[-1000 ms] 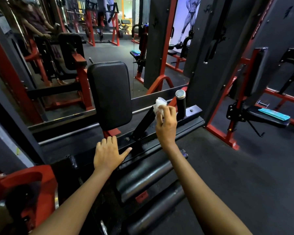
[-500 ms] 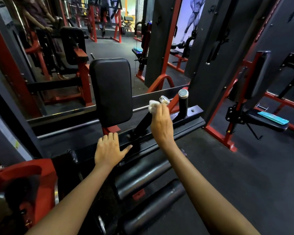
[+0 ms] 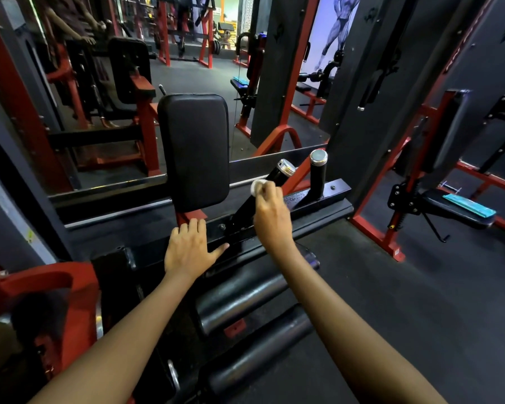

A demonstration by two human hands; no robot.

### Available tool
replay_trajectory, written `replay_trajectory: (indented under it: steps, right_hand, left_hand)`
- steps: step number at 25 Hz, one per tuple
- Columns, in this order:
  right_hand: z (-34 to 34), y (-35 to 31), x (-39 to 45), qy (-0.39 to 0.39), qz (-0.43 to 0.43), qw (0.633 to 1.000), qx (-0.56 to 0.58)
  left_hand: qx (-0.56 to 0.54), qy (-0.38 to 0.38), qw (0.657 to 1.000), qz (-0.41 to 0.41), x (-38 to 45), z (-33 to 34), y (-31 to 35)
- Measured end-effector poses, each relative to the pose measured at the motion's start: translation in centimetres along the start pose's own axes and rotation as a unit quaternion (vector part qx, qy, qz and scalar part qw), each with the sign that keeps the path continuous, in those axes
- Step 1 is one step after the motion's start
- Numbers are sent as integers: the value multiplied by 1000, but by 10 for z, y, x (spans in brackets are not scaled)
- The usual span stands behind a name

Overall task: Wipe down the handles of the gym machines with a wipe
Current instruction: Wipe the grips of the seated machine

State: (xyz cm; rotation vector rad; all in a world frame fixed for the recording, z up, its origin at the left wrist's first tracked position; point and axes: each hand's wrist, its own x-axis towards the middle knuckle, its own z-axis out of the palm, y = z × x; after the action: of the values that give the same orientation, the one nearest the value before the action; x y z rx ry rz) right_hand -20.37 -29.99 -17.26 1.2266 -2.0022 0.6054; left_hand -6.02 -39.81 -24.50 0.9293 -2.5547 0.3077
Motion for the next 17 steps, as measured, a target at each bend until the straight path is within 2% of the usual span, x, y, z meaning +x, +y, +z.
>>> replay_trajectory:
  steps: [3,7,10,14,15,17]
  right_hand:
    - [17,-17,-16,-39,-17,999,2]
    - [34,-36,-44,-147,-62,986,46]
    - [32,-25,-50,-209,-90,969,91]
    - [27,27,-51,-181,-190,961,93]
    - [26,38,-51,-171,-172,965,104]
    - [27,56,-48,-164,-47,979,113]
  left_hand:
    - [6,-6,1000,2,-1,-2,0]
    - [-10,-13,1000,4,-1,-1,-1]
    - [-11,-22,1000,-5,-1,-4,1]
    - [-4,-24,1000,-6,-2,-6,0]
    - [-4,-27,1000,-6,-2,-6,0]
    - [-6,-29,1000,-5,-2,-7,0]
